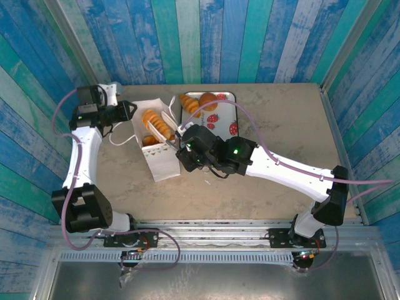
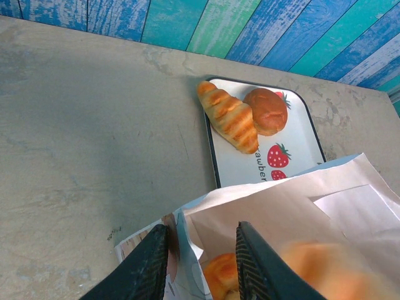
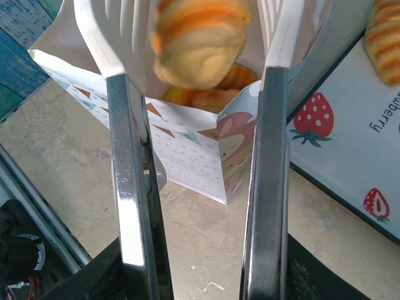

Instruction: Place the fake bread into the paper bag

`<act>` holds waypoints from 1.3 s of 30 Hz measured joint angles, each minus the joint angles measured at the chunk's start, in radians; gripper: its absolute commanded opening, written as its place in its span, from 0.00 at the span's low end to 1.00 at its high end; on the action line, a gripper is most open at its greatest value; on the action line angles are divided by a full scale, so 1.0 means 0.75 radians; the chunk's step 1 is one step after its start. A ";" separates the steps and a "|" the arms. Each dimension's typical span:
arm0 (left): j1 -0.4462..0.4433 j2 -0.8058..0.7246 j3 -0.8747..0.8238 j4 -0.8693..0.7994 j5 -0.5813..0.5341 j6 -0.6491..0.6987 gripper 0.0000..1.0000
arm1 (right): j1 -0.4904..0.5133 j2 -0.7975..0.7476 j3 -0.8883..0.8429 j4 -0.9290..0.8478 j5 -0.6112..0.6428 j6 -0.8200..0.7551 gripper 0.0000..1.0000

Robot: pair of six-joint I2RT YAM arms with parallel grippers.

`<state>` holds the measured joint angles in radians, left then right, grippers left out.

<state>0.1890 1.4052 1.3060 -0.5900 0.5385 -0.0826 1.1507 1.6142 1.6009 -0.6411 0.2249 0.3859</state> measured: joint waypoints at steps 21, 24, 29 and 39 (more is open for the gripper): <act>0.000 -0.002 0.037 -0.002 0.056 -0.047 0.47 | 0.000 -0.021 0.025 0.030 -0.001 -0.044 0.48; 0.000 -0.010 0.068 0.002 0.060 -0.068 0.53 | 0.000 -0.045 0.062 0.034 -0.003 -0.062 0.48; 0.000 -0.083 0.087 0.020 0.050 -0.101 0.65 | 0.000 -0.101 0.145 0.044 -0.004 -0.095 0.48; 0.000 -0.434 0.018 0.110 -0.021 -0.159 0.84 | -0.054 -0.260 0.188 0.048 0.056 -0.140 0.49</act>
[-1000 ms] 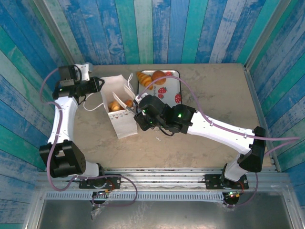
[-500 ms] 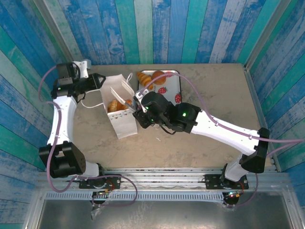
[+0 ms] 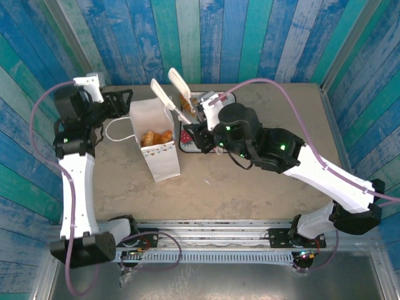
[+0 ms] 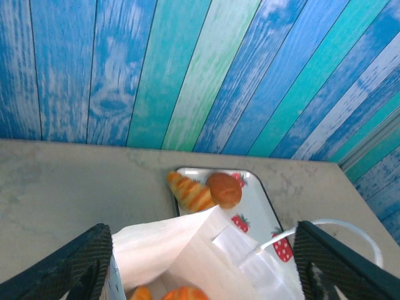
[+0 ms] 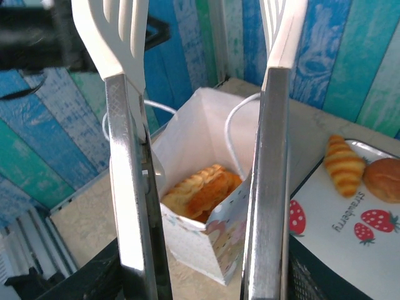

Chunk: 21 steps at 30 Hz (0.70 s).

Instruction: Place the fake bread into the paper bag

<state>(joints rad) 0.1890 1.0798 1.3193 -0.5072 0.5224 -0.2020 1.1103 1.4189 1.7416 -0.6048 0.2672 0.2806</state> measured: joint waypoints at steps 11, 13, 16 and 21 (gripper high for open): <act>0.000 -0.348 -0.264 0.070 -0.186 -0.047 0.98 | -0.401 -0.136 -0.388 0.011 -0.063 0.014 0.50; 0.000 -0.387 -0.304 0.072 -0.221 -0.051 0.95 | -0.472 -0.107 -0.453 0.007 -0.094 -0.012 0.49; 0.000 -0.418 -0.335 0.073 -0.260 -0.050 0.94 | -0.558 -0.023 -0.493 0.005 -0.141 -0.038 0.50; 0.000 -0.425 -0.351 0.073 -0.301 -0.046 0.94 | -0.630 0.159 -0.499 0.010 -0.241 -0.071 0.50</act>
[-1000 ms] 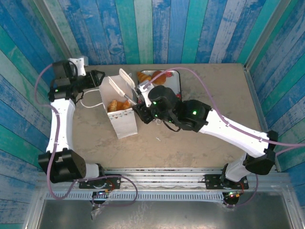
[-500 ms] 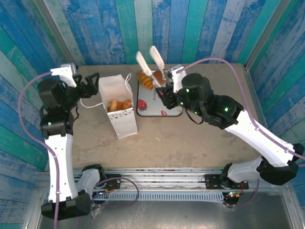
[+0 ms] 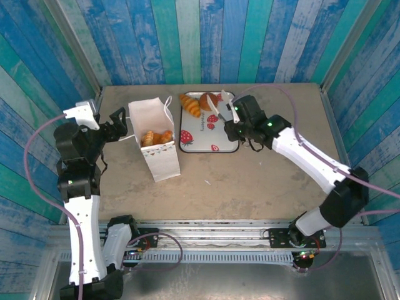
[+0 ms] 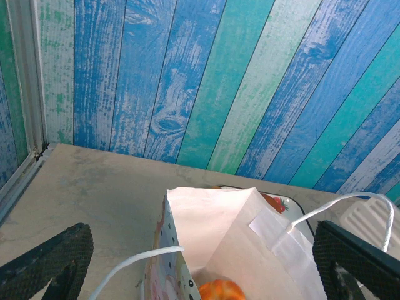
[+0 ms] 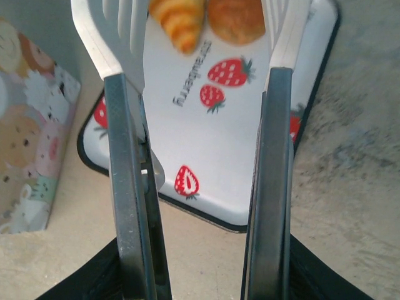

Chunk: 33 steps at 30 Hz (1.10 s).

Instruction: Place the fake bread into the paper bag

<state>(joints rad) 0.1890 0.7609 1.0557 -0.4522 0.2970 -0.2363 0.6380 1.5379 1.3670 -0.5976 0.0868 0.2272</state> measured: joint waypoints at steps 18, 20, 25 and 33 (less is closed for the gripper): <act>0.000 0.001 -0.003 -0.002 -0.046 0.032 0.94 | -0.089 0.553 0.280 0.005 -0.301 -0.012 0.48; 0.000 0.001 -0.003 -0.002 -0.047 0.035 0.94 | -0.101 0.574 0.284 0.005 -0.302 -0.012 0.48; 0.000 0.006 -0.003 -0.002 -0.050 0.036 0.94 | -0.106 0.609 0.291 0.001 -0.303 -0.014 0.48; 0.000 0.009 -0.003 -0.002 -0.050 0.036 0.94 | -0.106 0.685 0.350 -0.001 -0.304 -0.023 0.48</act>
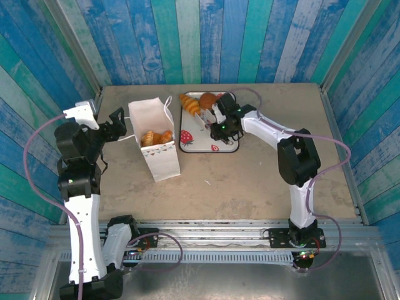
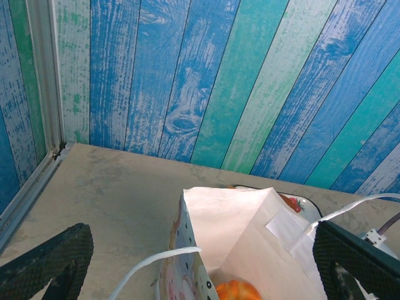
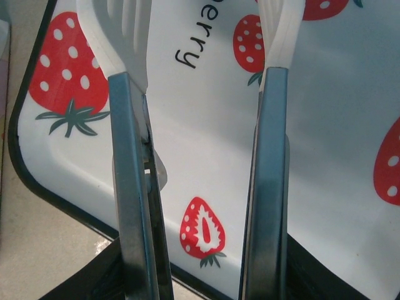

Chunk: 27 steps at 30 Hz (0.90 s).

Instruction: Place the fake bread into the paper bag

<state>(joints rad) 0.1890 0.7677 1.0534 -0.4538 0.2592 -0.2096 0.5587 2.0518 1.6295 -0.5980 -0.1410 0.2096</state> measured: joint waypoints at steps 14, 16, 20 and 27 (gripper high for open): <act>0.000 0.002 0.000 -0.003 -0.020 0.006 0.94 | 0.000 0.123 0.172 -0.038 0.035 -0.041 0.48; 0.000 0.002 0.000 -0.005 -0.021 0.008 0.94 | 0.000 0.138 0.198 -0.047 0.037 -0.046 0.47; 0.000 0.002 0.000 -0.006 -0.022 0.012 0.94 | 0.000 0.178 0.252 -0.061 0.035 -0.053 0.47; 0.000 0.003 0.000 -0.006 -0.025 0.016 0.94 | 0.003 0.192 0.254 -0.076 0.032 -0.061 0.47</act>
<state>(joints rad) 0.1890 0.7696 1.0534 -0.4583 0.2401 -0.1978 0.5606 2.1956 1.8202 -0.6552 -0.1173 0.1638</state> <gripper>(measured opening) 0.943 0.475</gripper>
